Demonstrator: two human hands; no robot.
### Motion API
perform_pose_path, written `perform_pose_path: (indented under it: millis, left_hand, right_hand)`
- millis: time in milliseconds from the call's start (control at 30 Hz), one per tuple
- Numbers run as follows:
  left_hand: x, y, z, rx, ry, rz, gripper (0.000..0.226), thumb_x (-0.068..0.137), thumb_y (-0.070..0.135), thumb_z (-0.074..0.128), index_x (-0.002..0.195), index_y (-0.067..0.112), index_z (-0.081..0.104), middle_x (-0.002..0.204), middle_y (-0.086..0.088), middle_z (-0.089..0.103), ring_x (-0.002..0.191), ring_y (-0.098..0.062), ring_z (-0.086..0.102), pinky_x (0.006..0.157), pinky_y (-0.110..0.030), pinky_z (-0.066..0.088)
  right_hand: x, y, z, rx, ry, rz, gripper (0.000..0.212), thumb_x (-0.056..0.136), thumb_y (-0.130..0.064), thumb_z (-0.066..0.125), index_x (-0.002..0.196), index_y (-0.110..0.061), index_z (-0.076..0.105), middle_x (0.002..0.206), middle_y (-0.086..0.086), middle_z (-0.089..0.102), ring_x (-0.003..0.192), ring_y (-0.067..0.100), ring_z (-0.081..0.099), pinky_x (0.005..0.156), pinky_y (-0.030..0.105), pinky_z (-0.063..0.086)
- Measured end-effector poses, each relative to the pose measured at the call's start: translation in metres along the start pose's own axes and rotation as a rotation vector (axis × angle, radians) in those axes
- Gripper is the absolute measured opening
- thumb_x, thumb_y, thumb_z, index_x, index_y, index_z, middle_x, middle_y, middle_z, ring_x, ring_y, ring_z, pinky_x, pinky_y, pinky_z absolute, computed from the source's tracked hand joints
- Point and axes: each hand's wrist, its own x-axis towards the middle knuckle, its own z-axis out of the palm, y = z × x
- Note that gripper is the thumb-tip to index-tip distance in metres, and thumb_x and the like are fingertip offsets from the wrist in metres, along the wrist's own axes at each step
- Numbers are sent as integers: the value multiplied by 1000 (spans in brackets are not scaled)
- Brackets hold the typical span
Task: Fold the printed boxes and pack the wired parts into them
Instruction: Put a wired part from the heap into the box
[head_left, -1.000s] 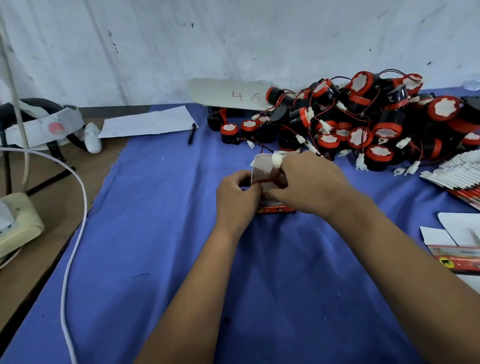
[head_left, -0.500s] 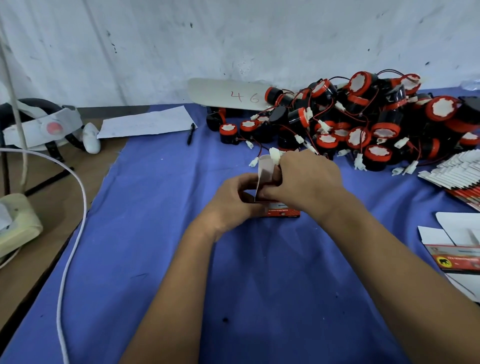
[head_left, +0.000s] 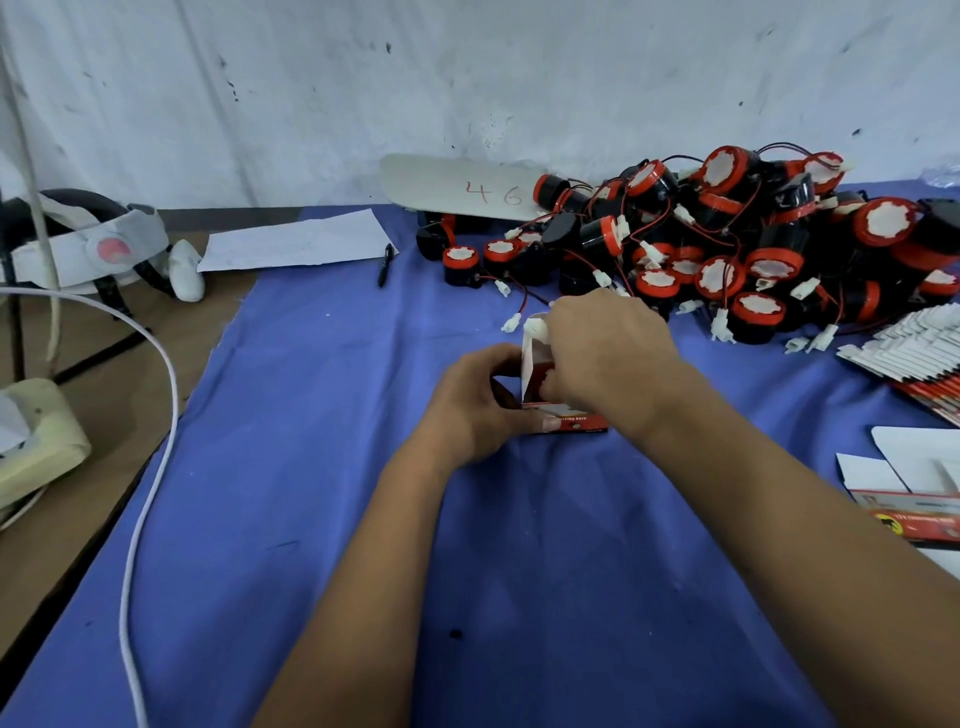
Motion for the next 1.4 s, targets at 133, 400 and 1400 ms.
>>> perform_pose_path:
  millis: [133, 400, 1400]
  left_hand:
    - [-1, 0, 3, -57, -9, -10, 47, 76, 11, 89, 117, 22, 70, 113, 11, 73, 69, -14, 64, 70, -24, 51]
    - [-4, 21, 39, -123, 259, -132, 20, 76, 43, 47, 91, 40, 60, 89, 17, 69, 82, -1, 63, 67, -24, 45]
    - [11, 10, 43, -134, 355, -210, 16, 91, 20, 73, 106, 14, 73, 100, 4, 73, 90, -11, 71, 70, -23, 58]
  right_hand:
    - [1, 5, -2, 14, -59, -38, 31, 89, -26, 64, 69, -21, 41, 65, -2, 41, 57, 16, 38, 50, 30, 30]
    - [4, 8, -9, 26, -207, -19, 34, 91, -13, 63, 69, -15, 37, 68, 0, 41, 64, 16, 42, 54, 26, 33]
    - [-12, 21, -11, 230, 147, 144, 7, 90, -9, 68, 88, -9, 61, 91, 11, 67, 85, 29, 64, 72, 38, 55]
